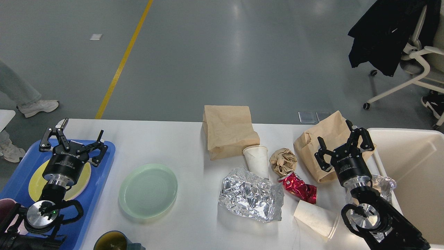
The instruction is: Tidy desktop
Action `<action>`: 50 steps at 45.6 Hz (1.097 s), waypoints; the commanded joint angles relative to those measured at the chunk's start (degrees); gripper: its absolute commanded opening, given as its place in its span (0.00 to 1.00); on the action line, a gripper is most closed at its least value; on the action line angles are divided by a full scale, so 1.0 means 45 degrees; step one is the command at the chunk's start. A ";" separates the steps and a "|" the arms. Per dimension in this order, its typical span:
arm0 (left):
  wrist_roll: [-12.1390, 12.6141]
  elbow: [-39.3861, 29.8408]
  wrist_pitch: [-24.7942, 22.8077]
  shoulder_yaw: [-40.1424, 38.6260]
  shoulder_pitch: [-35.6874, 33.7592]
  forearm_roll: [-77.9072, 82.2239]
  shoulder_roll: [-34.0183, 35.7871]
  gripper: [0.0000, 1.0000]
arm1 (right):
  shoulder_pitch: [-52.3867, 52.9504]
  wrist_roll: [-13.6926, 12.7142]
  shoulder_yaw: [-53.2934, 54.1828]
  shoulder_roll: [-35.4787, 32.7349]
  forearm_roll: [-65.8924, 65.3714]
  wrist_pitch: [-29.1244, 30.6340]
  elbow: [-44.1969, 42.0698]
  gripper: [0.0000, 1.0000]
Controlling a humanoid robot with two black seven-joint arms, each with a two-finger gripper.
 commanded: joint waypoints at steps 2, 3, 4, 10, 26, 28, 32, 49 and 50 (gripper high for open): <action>-0.0063 -0.0004 -0.0146 0.0022 -0.0026 0.0007 0.0048 0.98 | 0.0000 0.0000 0.0000 0.0000 -0.0001 0.0000 0.0016 1.00; -0.0121 -0.0004 -0.0185 0.0042 -0.0026 0.0007 0.0048 0.98 | 0.0000 0.0000 0.0000 0.0000 -0.0001 0.0000 0.0016 1.00; -0.0199 -0.0004 -0.0205 0.0003 -0.0026 0.0007 0.0028 0.98 | 0.0000 0.0000 0.0000 0.0000 -0.0001 0.0000 0.0016 1.00; -0.0337 -0.0024 -0.0147 0.0139 -0.0026 -0.0051 0.0087 0.98 | 0.0000 0.0000 0.0000 0.0000 -0.0001 0.0000 -0.0004 1.00; -0.0473 -0.0102 0.0186 0.1619 -0.0884 0.0007 0.1549 0.98 | 0.0000 0.0000 0.0000 0.0000 -0.0001 0.0000 -0.0004 1.00; -0.0493 -0.0102 0.0186 0.2576 -0.1118 -0.0051 0.2193 0.98 | 0.0019 0.0000 0.0000 0.0000 -0.0001 0.0000 -0.0004 1.00; -0.0493 -0.0083 0.0186 0.4685 -0.1957 -0.0149 0.3501 0.98 | 0.0000 0.0000 0.0000 0.0000 -0.0001 0.0000 -0.0004 1.00; -0.0414 -0.0083 -0.1257 1.9444 -1.0760 -0.0130 0.8465 0.98 | 0.0019 0.0000 0.0000 0.0020 -0.0001 0.0000 -0.0023 1.00; -0.0453 -0.0063 -0.1549 2.0616 -1.1541 -0.0149 0.8466 0.98 | 0.0019 0.0000 0.0000 0.0001 -0.0001 0.0000 -0.0023 1.00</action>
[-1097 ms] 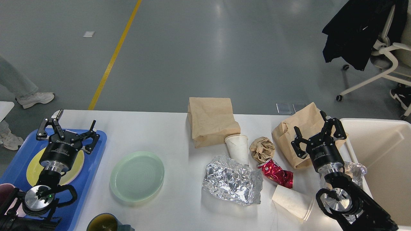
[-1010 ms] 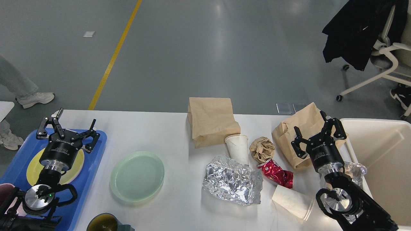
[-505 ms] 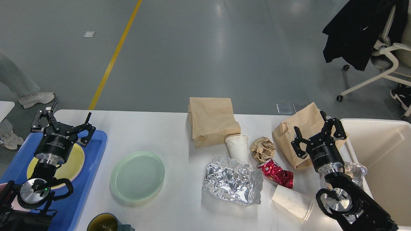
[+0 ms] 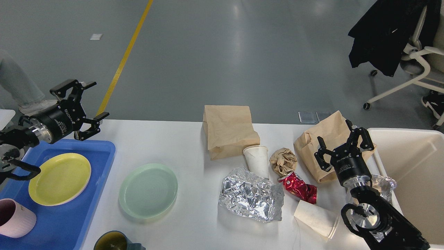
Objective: Tidy desktop
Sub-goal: 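Raise the left gripper and swing it over the blue tray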
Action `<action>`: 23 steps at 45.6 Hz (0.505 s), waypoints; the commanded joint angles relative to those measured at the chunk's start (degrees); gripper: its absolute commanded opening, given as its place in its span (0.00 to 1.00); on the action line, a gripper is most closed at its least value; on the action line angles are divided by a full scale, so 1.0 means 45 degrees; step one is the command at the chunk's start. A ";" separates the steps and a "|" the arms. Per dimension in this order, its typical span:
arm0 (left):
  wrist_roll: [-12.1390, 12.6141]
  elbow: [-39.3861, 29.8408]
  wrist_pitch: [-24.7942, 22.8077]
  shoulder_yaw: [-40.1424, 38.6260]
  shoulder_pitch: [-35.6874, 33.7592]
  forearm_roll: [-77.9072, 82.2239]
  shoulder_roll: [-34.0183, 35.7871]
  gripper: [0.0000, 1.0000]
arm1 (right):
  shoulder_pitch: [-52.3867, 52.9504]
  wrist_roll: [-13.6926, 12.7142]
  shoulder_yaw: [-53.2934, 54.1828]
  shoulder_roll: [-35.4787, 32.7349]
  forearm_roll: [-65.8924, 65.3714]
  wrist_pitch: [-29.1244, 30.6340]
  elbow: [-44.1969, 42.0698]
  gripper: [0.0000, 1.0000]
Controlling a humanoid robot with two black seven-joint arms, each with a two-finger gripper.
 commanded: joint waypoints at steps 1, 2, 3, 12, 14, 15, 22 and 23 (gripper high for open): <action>-0.0039 0.0024 -0.1461 0.7048 -0.4775 0.0032 0.0736 0.98 | -0.0003 0.0000 -0.0001 -0.0009 0.0003 0.0000 0.0004 1.00; -0.0020 0.0004 -0.1696 0.8260 -0.5577 0.0032 0.0697 0.98 | -0.0003 0.0000 -0.0001 0.0010 0.0003 0.0000 0.0004 1.00; 0.0058 0.0004 -0.1873 0.9471 -0.6339 0.0051 0.0580 0.98 | -0.0003 0.0000 -0.0001 -0.0009 0.0003 0.0000 0.0004 1.00; -0.0331 -0.0191 -0.2343 1.7490 -1.1033 -0.0396 -0.1372 0.98 | -0.0003 0.0000 -0.0001 -0.0009 0.0003 0.0000 0.0023 1.00; -0.0372 -0.0269 -0.2479 1.7764 -1.1151 -0.0553 -0.1782 0.98 | -0.0022 0.0000 -0.0001 -0.0009 0.0003 0.0000 0.0023 1.00; -0.0371 -0.0347 -0.2615 1.7900 -1.1248 -0.0573 -0.1977 0.98 | -0.0022 0.0000 -0.0001 -0.0009 0.0003 0.0000 0.0023 1.00; -0.0254 -0.0699 -0.3982 1.9599 -1.2379 -0.0574 -0.3500 0.98 | -0.0022 0.0000 -0.0001 -0.0009 0.0003 0.0000 0.0023 1.00; -0.0273 -0.0757 -0.4138 1.9794 -1.2711 -0.0593 -0.3715 0.98 | -0.0022 0.0000 -0.0001 -0.0009 0.0003 0.0000 0.0023 1.00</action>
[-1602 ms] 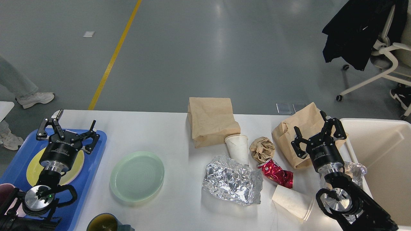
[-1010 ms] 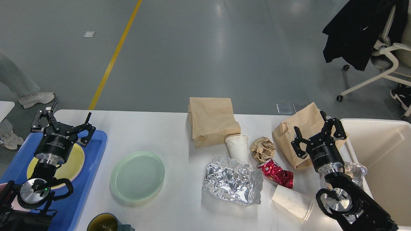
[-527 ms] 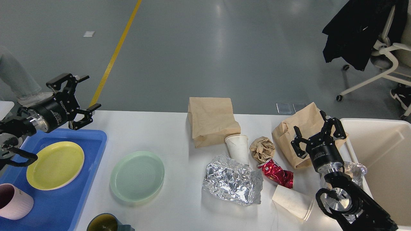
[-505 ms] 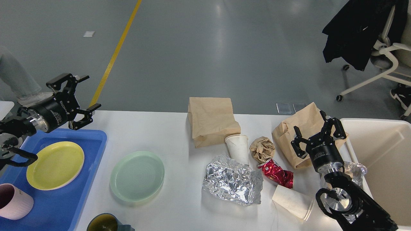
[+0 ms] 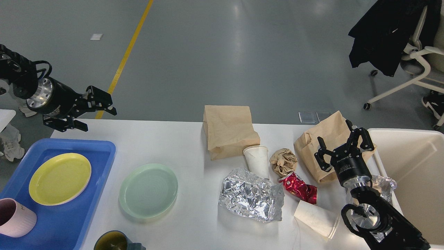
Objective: Tidy desktop
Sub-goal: 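Raise the left gripper and swing it over the blue tray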
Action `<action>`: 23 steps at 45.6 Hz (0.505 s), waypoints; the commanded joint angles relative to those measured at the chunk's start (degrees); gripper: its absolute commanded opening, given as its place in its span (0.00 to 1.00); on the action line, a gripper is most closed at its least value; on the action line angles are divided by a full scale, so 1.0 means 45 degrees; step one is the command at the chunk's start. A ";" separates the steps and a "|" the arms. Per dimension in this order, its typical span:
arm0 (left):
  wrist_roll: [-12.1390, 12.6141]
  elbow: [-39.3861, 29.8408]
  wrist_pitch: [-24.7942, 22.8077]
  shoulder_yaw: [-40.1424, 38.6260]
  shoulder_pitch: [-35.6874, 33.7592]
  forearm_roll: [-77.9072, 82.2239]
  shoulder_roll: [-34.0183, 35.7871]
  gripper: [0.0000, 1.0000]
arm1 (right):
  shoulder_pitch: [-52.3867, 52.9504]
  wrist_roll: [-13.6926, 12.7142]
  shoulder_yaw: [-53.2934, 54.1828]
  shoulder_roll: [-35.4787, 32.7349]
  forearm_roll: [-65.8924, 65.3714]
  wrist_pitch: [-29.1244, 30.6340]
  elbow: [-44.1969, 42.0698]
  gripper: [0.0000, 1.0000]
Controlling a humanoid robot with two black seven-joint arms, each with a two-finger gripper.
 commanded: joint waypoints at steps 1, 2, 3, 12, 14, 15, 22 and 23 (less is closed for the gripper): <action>0.0039 -0.0396 -0.1058 0.1350 -0.1551 -0.0022 -0.1338 0.98 | 0.0001 0.0000 0.0000 -0.0001 0.0002 0.0000 -0.0002 1.00; 0.0039 -0.0668 -0.1253 0.1643 -0.1883 -0.0022 -0.1571 0.98 | 0.0001 0.0000 0.0000 -0.0001 0.0002 0.0000 -0.0002 1.00; 0.0039 -0.1057 -0.1429 0.1955 -0.2176 -0.0041 -0.1748 0.98 | 0.0001 0.0000 0.0000 -0.0001 0.0002 0.0000 -0.0002 1.00; -0.0312 -0.4944 -0.1606 0.4005 -0.6238 -0.1463 -0.3915 0.98 | 0.0001 0.0000 0.0000 -0.0001 0.0002 0.0000 -0.0002 1.00; -0.0391 -0.5609 -0.1587 0.4806 -0.7155 -0.2517 -0.4403 0.98 | 0.0001 0.0000 0.0000 -0.0001 0.0002 0.0000 -0.0002 1.00; -0.0410 -0.5921 -0.1587 0.5177 -0.7624 -0.3025 -0.4676 0.98 | 0.0001 0.0000 0.0000 -0.0001 0.0002 0.0000 -0.0002 1.00; -0.0410 -0.8304 -0.0905 0.6684 -0.9735 -0.4338 -0.5597 0.98 | 0.0001 0.0000 0.0000 -0.0001 0.0002 0.0000 -0.0021 1.00; -0.0430 -0.8655 -0.0671 0.6704 -1.0008 -0.4358 -0.5636 0.98 | 0.0001 0.0000 0.0000 -0.0001 0.0002 0.0000 -0.0021 1.00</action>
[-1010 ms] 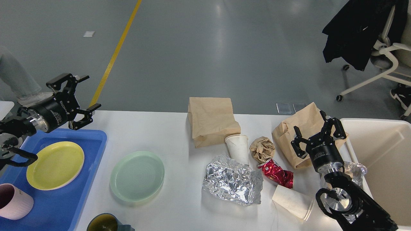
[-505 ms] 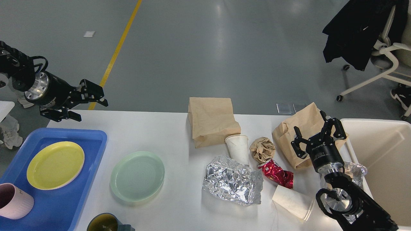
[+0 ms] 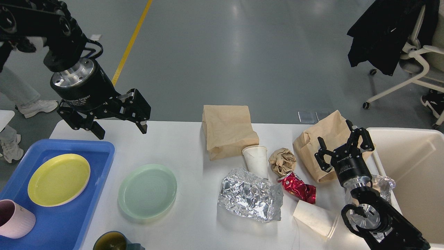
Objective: Tidy desktop
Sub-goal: 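Raise the left gripper and swing it over the blue tray, then lower the left gripper onto the dark green mug and grasp it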
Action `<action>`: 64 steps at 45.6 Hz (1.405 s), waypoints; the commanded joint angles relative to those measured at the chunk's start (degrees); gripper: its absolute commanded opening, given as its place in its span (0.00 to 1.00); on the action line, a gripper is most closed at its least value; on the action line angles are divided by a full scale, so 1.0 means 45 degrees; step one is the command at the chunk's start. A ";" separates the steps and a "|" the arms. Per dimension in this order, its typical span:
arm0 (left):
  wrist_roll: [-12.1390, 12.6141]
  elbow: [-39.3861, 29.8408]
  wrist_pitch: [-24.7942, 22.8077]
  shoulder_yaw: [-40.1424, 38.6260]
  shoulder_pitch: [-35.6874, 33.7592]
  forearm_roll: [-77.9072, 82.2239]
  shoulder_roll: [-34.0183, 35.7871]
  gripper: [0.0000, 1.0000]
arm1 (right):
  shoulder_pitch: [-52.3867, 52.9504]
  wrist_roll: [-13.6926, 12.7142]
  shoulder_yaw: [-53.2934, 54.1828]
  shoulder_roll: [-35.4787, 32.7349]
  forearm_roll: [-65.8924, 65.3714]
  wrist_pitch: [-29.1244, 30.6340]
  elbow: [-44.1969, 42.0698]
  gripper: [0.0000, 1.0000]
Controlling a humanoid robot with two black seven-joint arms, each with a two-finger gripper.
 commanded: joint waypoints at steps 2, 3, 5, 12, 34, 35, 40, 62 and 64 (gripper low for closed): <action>-0.0019 -0.2592 0.1195 0.0720 -0.1915 -0.0559 -0.0610 0.98 | 0.0001 0.0000 0.0000 0.0001 -0.0003 0.0000 -0.0022 1.00; -0.0019 -0.3003 0.1391 0.0720 -0.2208 -0.0559 -0.0707 0.98 | 0.0001 0.0000 0.0000 0.0001 -0.0003 0.0000 -0.0022 1.00; -0.0019 -0.3726 0.1801 0.0740 -0.2774 -0.0540 -0.0786 0.98 | 0.0021 0.0000 0.0000 0.0001 -0.0003 0.0000 -0.0041 1.00; 0.0020 -0.4159 0.1978 0.1013 -0.3402 -0.0540 -0.0786 0.98 | 0.0021 0.0000 0.0000 0.0001 -0.0003 0.0000 -0.0041 1.00; -0.0117 -0.4120 0.1900 0.1345 -0.3012 -0.0598 -0.0610 0.98 | 0.0021 0.0000 0.0000 0.0001 -0.0003 0.0000 -0.0022 1.00; -0.0117 -0.4120 0.1900 0.1306 -0.2973 -0.0598 -0.0630 0.98 | 0.0021 0.0000 -0.0020 0.0001 -0.0003 0.0000 -0.0022 1.00; -0.0078 -0.4140 0.1822 0.1247 -0.2797 -0.0656 -0.0786 0.97 | 0.0001 0.0000 0.0000 0.0001 -0.0003 0.0000 -0.0022 1.00; 0.0059 -0.4062 0.2740 0.1189 -0.0435 -0.0578 -0.0630 0.94 | 0.0001 0.0000 0.0000 0.0001 -0.0003 0.0000 -0.0022 1.00; 0.0078 -0.4042 0.2876 0.1072 -0.0064 -0.0540 -0.0708 0.94 | 0.0001 0.0000 0.0000 0.0001 -0.0003 0.0000 -0.0022 1.00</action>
